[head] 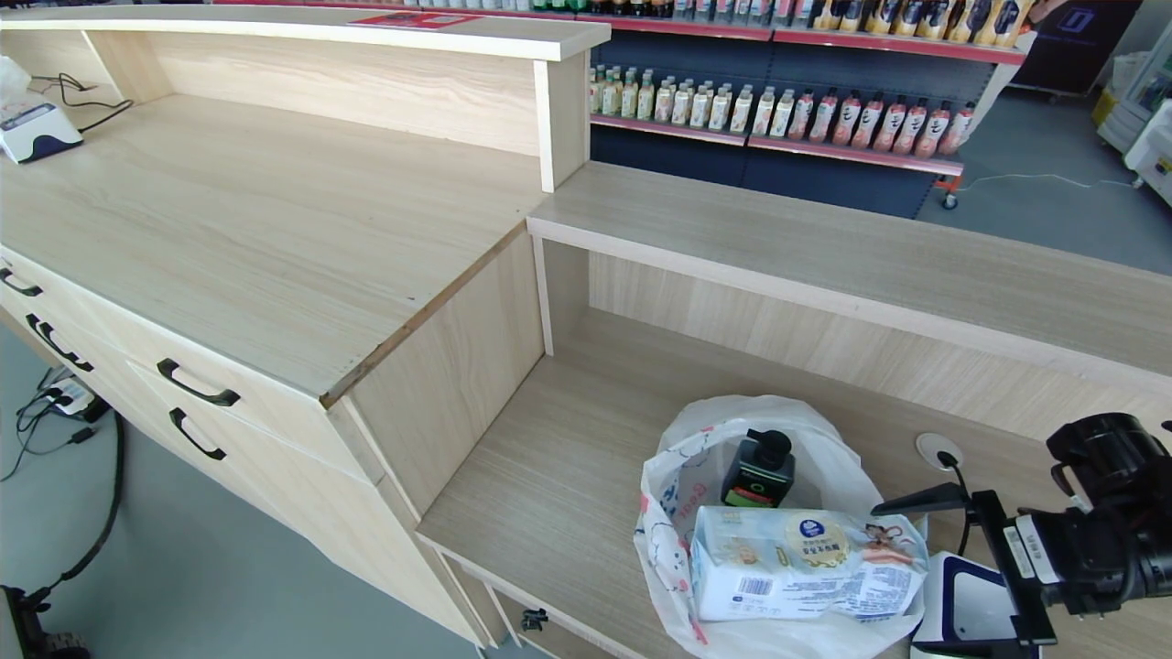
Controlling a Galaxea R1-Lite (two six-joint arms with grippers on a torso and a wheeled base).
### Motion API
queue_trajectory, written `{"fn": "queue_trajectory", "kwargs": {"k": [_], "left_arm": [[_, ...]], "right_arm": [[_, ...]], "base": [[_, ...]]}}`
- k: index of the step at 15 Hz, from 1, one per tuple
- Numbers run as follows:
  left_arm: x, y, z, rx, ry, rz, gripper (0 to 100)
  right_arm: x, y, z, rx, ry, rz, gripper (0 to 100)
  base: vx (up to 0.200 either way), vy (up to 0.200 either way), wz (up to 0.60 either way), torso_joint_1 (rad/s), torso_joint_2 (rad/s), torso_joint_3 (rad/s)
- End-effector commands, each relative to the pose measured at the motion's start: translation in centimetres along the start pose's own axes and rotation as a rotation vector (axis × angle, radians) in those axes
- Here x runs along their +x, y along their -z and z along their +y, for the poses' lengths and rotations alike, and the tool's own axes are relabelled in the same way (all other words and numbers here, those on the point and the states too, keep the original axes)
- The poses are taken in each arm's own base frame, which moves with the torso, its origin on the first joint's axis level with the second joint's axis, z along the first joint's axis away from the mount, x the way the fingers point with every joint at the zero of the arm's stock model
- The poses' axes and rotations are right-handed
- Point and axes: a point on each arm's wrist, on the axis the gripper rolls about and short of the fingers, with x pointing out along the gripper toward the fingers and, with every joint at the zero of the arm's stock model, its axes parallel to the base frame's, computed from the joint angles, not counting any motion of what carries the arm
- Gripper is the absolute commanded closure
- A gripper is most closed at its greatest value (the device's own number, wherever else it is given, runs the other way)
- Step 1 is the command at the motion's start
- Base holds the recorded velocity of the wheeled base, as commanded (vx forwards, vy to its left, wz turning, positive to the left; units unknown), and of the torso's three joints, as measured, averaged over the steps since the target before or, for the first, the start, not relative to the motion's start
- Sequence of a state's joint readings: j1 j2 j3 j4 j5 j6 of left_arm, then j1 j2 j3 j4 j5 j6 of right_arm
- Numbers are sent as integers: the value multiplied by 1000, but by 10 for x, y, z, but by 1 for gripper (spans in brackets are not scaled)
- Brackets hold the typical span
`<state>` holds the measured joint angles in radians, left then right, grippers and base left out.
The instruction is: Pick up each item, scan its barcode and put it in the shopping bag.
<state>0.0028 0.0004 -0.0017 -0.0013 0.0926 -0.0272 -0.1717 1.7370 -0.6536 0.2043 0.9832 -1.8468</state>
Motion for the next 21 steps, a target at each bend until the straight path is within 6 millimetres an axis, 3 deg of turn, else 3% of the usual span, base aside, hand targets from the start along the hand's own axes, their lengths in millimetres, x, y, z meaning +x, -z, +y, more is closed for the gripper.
{"fn": "queue_trajectory", "kwargs": {"k": [1,3,6,9,10,11,13,14,16,17,21], "left_arm": [[0,0,0,-2,-1,-1,0],[0,0,0,0,0,-1,0],[0,0,0,-2,0,-1,0],[0,0,0,0,-1,-1,0],[0,0,0,0,-1,-1,0],[0,0,0,0,0,-1,0],[0,0,0,0,0,-1,0],[0,0,0,0,0,-1,0],[0,0,0,0,-1,-1,0],[0,0,0,0,0,-1,0],[0,0,0,0,0,-1,0]], "right_arm": [[-7,-12,-2,-30,20,-2,0],[-13,-27,-8,-50,34,-14,0],[-35,-88,-22,-13,131,-66,0],[-80,-168,-39,100,278,-167,0],[-108,-200,-49,218,420,-154,0],[-125,-215,-54,357,571,-112,0],[-139,-214,-61,704,1027,84,0],[-137,-207,-58,803,1130,130,0],[-124,-176,-28,830,1254,170,0],[-121,-169,-18,824,1287,167,0],[-120,-171,-18,808,1283,158,0]], "base": [[0,0,0,0,0,0],[0,0,0,0,0,0],[0,0,0,0,0,0],[0,0,0,0,0,0],[0,0,0,0,0,0],[0,0,0,0,0,0],[0,0,0,0,0,0],[0,0,0,0,0,0],[0,0,0,0,0,0],[0,0,0,0,0,0],[0,0,-300,-23,55,34]]}}
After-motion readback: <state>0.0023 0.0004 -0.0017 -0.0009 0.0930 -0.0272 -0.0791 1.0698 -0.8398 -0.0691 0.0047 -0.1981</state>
